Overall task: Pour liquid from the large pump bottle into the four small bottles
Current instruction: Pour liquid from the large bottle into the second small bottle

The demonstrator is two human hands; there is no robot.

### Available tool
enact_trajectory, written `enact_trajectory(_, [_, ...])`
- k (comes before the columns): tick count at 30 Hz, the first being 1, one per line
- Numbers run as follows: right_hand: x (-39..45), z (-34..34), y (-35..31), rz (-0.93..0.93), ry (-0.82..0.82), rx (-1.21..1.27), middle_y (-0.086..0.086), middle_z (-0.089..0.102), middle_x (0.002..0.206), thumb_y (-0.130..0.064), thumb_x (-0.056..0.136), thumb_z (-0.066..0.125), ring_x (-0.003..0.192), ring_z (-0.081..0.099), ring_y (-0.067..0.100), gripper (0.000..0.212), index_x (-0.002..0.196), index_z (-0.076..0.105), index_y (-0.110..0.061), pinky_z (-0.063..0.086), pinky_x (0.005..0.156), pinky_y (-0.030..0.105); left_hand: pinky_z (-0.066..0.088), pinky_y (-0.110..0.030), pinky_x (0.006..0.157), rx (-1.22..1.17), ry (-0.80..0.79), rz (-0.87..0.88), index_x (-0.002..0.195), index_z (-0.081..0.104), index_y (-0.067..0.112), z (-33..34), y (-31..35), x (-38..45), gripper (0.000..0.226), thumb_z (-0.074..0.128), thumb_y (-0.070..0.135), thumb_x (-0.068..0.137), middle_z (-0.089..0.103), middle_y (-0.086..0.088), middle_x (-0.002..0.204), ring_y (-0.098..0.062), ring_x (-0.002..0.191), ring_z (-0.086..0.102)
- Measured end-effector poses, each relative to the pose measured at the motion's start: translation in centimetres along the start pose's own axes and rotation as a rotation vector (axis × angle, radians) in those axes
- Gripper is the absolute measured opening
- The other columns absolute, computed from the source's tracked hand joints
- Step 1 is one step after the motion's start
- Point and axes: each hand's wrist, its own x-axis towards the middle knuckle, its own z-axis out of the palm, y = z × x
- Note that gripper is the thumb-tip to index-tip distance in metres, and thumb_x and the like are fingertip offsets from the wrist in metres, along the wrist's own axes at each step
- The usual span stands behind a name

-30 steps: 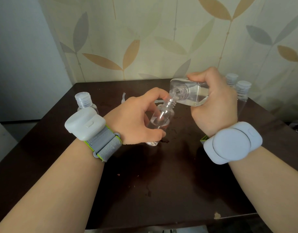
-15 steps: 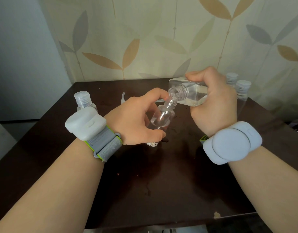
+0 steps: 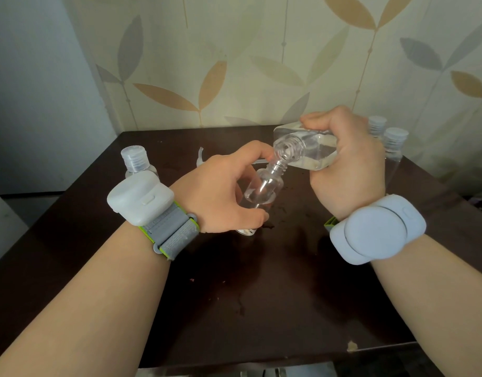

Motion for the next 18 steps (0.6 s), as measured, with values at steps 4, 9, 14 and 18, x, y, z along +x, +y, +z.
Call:
enact_trajectory(4, [-0.03, -0.01, 0.01, 0.019, -0.009, 0.000, 0.002, 0.058, 0.094, 0.025, 0.056, 0.058, 0.097, 0.043, 0.011, 0.047, 0.093, 0.060, -0.003, 0.035, 0.094, 0.064, 0.049, -0.021, 0.053, 0.006, -0.001, 0.003, 0.091, 0.034, 0.058, 0.05, -0.06, 0.04, 0.055, 0.066, 0.031, 0.056, 0.063, 0.017, 0.083, -0.009, 0.052, 0.061])
enact_trajectory(9, [-0.03, -0.03, 0.00, 0.006, -0.006, -0.003, 0.001, 0.056, 0.093, 0.025, 0.055, 0.058, 0.095, 0.043, 0.011, 0.046, 0.092, 0.060, -0.002, 0.035, 0.093, 0.065, 0.046, -0.017, 0.052, 0.019, 0.007, 0.002, 0.092, 0.034, 0.058, 0.06, -0.15, 0.03, 0.055, 0.066, 0.031, 0.056, 0.064, 0.012, 0.077, -0.009, 0.051, 0.060])
enact_trajectory(14, [-0.05, -0.02, 0.06, -0.003, -0.003, -0.004, 0.000, 0.057, 0.093, 0.025, 0.056, 0.059, 0.097, 0.048, 0.014, 0.045, 0.093, 0.060, -0.002, 0.035, 0.094, 0.064, 0.045, -0.016, 0.051, 0.025, 0.012, -0.002, 0.093, 0.034, 0.054, 0.10, -0.03, 0.06, 0.055, 0.066, 0.031, 0.055, 0.063, 0.011, 0.074, -0.009, 0.049, 0.058])
enact_trajectory(18, [-0.15, 0.12, 0.08, 0.010, -0.007, -0.012, 0.009, 0.063, 0.096, 0.025, 0.056, 0.058, 0.097, 0.051, 0.018, 0.045, 0.093, 0.061, -0.002, 0.035, 0.094, 0.064, 0.047, -0.020, 0.053, 0.022, 0.006, 0.005, 0.094, 0.034, 0.054, -0.01, 0.04, 0.02, 0.058, 0.070, 0.027, 0.058, 0.064, 0.011, 0.074, -0.011, 0.052, 0.060])
